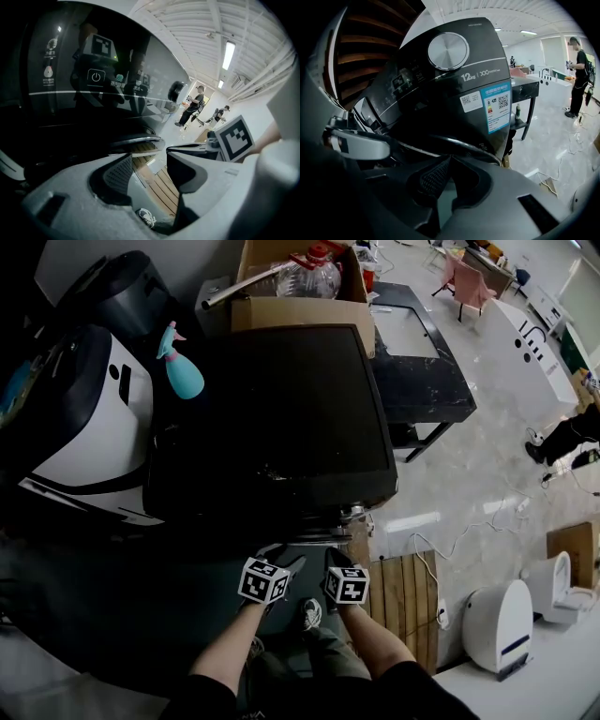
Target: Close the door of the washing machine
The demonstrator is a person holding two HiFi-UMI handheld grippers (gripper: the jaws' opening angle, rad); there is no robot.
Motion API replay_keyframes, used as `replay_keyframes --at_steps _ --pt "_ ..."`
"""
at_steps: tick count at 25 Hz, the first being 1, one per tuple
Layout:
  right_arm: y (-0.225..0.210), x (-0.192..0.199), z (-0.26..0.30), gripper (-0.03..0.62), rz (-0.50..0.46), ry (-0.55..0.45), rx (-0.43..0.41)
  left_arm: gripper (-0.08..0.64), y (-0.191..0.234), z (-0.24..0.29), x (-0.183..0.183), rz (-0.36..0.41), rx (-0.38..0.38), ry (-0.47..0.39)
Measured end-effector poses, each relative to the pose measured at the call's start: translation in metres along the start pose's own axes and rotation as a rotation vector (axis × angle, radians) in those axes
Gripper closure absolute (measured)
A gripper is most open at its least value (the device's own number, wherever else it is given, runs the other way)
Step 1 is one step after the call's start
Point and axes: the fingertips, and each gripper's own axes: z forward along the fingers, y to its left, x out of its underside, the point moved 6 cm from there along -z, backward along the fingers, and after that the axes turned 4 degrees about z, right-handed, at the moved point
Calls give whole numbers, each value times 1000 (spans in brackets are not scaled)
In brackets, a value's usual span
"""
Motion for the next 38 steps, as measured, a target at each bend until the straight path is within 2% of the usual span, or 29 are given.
replay_keyframes --at_steps 5,7,9,12,15,17,21,27,34,38 --pt "8 -15 14 591 12 -21 -2 345 3 0 -2 -18 3 6" --pt "8 -17 15 592 7 -34 2 350 7 -3 1 -21 -22 2" --pt "8 -18 16 591 4 -34 1 420 15 -12 8 -32 -87 -14" --pt "9 -21 16 591 -7 -21 -4 535 34 -31 22 -80 -238 -51" --pt "9 -23 16 591 -25 -10 -13 554 54 -49 33 -131 -369 -93" --pt "9 -23 17 591 -21 -18 -13 554 63 -55 36 -142 -413 -112" --pt "10 -23 18 591 3 -35 2 554 74 -52 38 -127 -439 -123" --pt "10 -22 21 590 14 -33 20 554 87 -43 40 -160 -437 -135" --pt "8 -26 28 591 -44 -48 11 554 91 -38 38 -128 -417 -116" --pt "7 -27 29 591 -82 -45 6 552 91 -38 38 -149 -432 -133"
